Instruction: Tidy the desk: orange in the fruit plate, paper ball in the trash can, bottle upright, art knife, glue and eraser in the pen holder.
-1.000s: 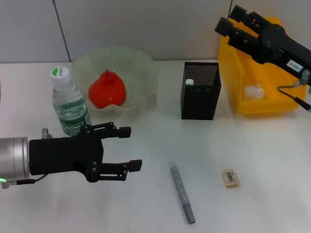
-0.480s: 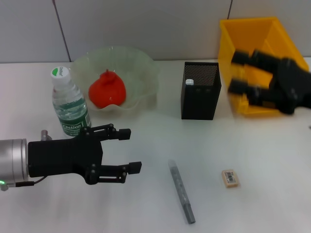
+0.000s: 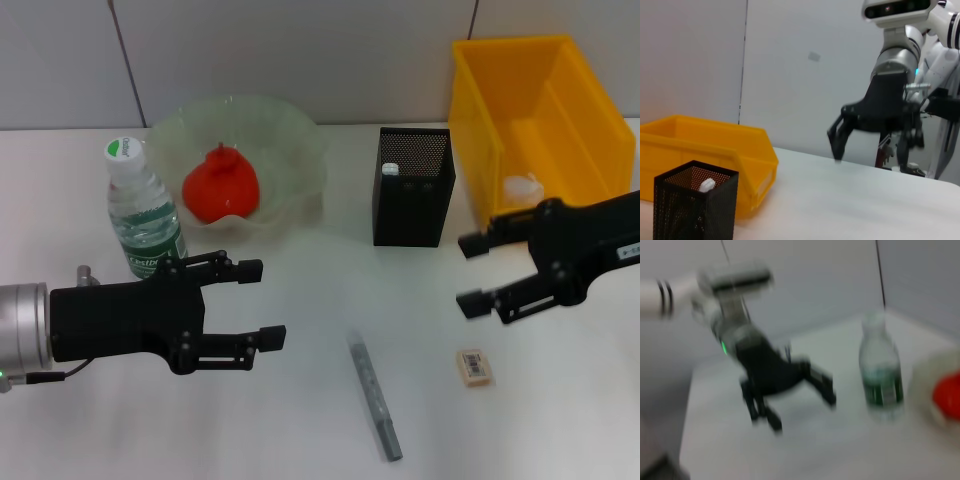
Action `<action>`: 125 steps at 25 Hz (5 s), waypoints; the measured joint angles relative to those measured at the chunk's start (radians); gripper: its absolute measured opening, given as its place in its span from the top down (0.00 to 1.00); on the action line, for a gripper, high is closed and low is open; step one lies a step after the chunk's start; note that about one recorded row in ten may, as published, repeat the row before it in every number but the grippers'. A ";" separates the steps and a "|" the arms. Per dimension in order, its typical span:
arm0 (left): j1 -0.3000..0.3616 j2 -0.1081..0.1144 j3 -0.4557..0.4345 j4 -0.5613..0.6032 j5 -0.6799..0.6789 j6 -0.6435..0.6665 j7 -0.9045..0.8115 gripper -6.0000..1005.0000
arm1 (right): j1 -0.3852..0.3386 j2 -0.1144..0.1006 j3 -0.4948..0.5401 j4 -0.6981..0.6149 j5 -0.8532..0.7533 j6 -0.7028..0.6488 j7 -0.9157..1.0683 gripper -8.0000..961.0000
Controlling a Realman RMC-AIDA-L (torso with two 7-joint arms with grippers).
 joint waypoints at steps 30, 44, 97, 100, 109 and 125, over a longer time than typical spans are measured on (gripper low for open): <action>-0.011 -0.001 -0.035 0.004 -0.002 0.002 -0.035 0.16 | 0.189 0.102 -0.556 0.002 -0.534 0.247 0.228 0.15; -0.007 -0.001 -0.036 0.007 -0.002 0.002 -0.033 0.16 | 0.197 0.109 -0.651 -0.001 -0.526 0.292 0.233 0.15; 0.001 0.000 -0.042 0.024 -0.009 0.019 -0.038 0.16 | 0.221 0.113 -0.721 -0.053 -0.524 0.342 0.241 0.46; 0.001 0.000 -0.047 0.025 -0.009 0.031 -0.038 0.16 | 0.221 0.113 -0.721 -0.053 -0.524 0.342 0.242 0.47; 0.002 0.000 -0.057 0.026 -0.009 0.039 -0.038 0.16 | 0.217 0.114 -0.719 -0.046 -0.524 0.341 0.254 0.53; 0.005 0.000 -0.058 0.037 -0.009 0.042 -0.037 0.16 | 0.098 0.106 -0.323 0.202 -0.246 0.290 0.167 0.56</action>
